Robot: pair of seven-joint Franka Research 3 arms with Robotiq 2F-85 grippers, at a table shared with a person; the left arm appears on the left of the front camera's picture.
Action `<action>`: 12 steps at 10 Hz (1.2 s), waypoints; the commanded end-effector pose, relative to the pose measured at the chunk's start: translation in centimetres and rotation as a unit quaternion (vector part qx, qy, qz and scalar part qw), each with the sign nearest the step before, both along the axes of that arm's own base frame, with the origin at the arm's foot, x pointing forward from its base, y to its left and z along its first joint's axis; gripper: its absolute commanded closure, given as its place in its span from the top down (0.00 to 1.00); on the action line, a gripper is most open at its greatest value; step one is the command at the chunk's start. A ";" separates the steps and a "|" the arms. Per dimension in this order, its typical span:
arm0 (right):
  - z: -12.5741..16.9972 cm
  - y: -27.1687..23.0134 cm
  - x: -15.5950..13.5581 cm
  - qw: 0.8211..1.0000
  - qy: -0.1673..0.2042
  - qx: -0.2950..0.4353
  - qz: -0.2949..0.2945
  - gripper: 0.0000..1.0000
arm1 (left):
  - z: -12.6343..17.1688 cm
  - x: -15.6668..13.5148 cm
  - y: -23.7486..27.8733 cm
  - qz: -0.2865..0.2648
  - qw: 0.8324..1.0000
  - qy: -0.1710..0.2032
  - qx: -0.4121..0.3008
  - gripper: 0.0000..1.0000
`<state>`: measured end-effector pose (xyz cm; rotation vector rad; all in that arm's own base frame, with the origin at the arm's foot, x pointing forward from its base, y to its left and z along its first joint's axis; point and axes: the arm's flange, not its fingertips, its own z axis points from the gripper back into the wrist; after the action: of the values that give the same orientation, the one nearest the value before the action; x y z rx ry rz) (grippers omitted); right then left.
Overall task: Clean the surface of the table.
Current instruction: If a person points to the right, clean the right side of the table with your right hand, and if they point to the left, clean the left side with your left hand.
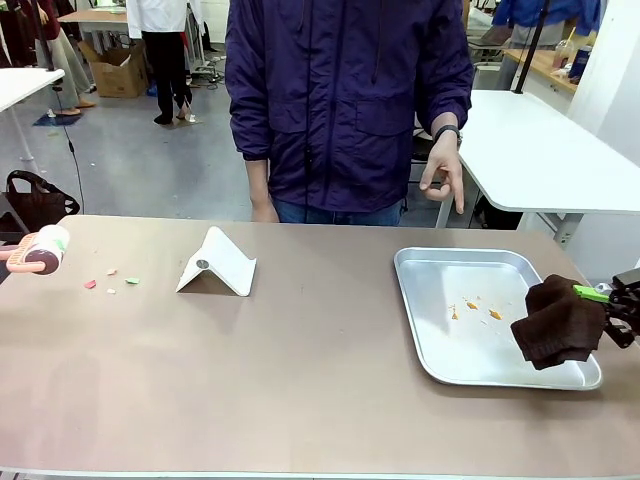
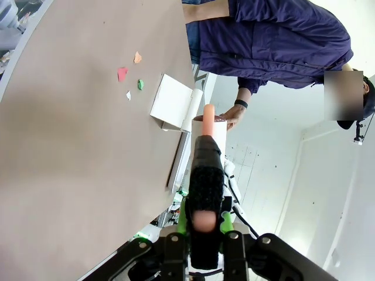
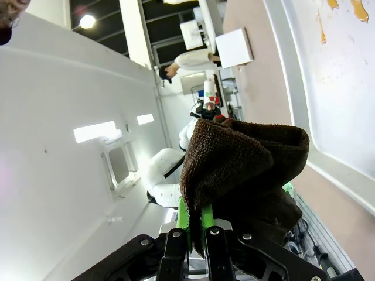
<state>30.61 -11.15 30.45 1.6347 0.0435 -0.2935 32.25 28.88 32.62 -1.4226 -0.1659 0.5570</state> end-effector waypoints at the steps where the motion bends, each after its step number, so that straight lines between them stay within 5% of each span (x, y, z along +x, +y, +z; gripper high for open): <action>1: 0.6 0.1 0.0 1.000 0.004 0.009 0.004 0.00 | 0.3 -0.5 -0.2 -0.006 1.000 -0.011 -0.004 0.00; 3: 0.6 0.1 0.0 1.000 0.004 0.009 0.004 0.00 | 0.3 -0.5 -0.2 -0.006 1.000 -0.011 -0.004 0.00; 4: 0.0 0.0 0.0 1.000 0.000 0.000 0.000 0.09 | 0.3 -0.5 -0.2 -0.006 1.000 -0.011 -0.004 0.00; 6: 2.3 1.2 2.0 0.995 -0.028 -0.093 0.035 0.09 | 0.3 -0.5 -0.2 -0.006 1.000 -0.011 -0.004 0.00; 7: 3.1 2.0 3.2 0.986 -0.044 -0.150 0.066 0.09 | 0.3 -0.5 -0.2 -0.006 1.000 -0.011 -0.004 0.00; 10: 3.4 3.4 6.9 0.926 -0.074 -0.370 -0.016 0.09 | 0.3 -0.5 -0.2 -0.006 1.000 -0.011 -0.004 0.00; 12: 3.3 2.7 8.1 0.903 -0.101 -0.415 -0.046 0.09 | 0.3 -0.5 -0.2 -0.006 1.000 -0.011 -0.004 0.00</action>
<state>39.31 -9.05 34.45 0.8440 -0.2507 -0.1478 32.25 28.81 32.61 -1.4234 -0.1648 0.5562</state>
